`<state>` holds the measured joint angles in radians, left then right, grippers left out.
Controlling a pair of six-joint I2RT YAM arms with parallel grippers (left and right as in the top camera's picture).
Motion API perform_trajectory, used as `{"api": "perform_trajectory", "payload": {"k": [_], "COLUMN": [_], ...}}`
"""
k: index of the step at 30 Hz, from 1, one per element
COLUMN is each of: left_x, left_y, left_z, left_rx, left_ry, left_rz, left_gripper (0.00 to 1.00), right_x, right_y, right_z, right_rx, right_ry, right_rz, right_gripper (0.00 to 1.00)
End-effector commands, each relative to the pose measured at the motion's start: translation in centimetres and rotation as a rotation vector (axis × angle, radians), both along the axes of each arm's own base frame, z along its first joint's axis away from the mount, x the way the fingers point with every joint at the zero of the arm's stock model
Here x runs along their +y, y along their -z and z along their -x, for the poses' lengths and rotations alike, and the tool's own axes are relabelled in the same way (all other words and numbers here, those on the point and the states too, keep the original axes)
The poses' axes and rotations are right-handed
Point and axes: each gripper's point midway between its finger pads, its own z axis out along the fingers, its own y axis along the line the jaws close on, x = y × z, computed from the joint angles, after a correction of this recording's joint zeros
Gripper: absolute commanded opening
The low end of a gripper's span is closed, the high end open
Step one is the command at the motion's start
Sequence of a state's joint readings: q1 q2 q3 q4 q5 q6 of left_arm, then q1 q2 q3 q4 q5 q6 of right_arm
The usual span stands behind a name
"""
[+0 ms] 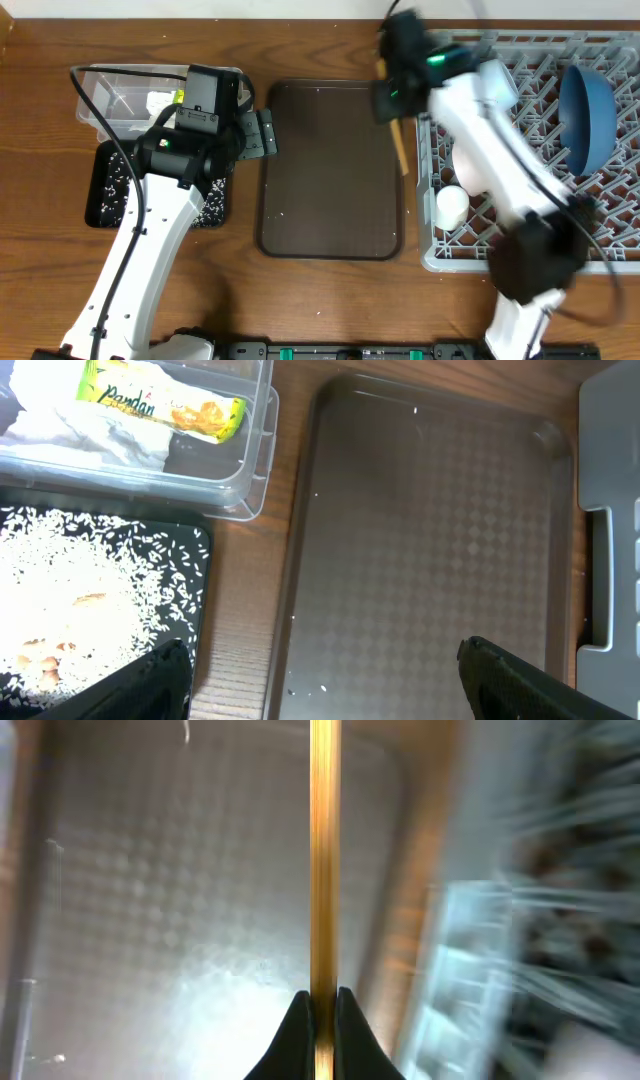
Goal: Sort waste into correct bins and load items into the dishwasher rack
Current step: 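Carry the second chopstick into the rack and release it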
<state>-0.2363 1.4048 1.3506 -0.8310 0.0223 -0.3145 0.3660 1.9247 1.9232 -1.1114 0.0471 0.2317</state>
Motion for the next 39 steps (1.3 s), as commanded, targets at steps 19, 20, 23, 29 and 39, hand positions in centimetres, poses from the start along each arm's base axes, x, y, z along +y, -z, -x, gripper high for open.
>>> {"api": "perform_trajectory", "payload": {"k": [19, 20, 23, 29, 39], "left_x": [0.3, 0.3, 0.3, 0.3, 0.3], "left_y": [0.0, 0.0, 0.0, 0.0, 0.0], "left_z": [-0.2, -0.2, -0.2, -0.2, -0.2], "left_rx": [-0.001, -0.001, -0.001, -0.001, -0.001], "left_ry": [-0.008, -0.008, -0.008, -0.008, -0.008], "left_rz": [-0.008, -0.008, -0.008, -0.008, -0.008], "left_gripper": [0.88, 0.88, 0.88, 0.88, 0.88], "right_x": [-21.8, -21.9, -22.4, -22.7, -24.1], "right_y": [5.5, 6.1, 7.3, 8.6, 8.6], "right_z": [7.0, 7.1, 7.6, 8.4, 8.6], "right_rx": [0.267, 0.272, 0.291, 0.321, 0.324], "right_ry": [0.361, 0.351, 0.363, 0.326, 0.340], "right_rz": [0.206, 0.197, 0.192, 0.207, 0.207], "right_gripper": [0.01, 0.01, 0.01, 0.02, 0.04]}}
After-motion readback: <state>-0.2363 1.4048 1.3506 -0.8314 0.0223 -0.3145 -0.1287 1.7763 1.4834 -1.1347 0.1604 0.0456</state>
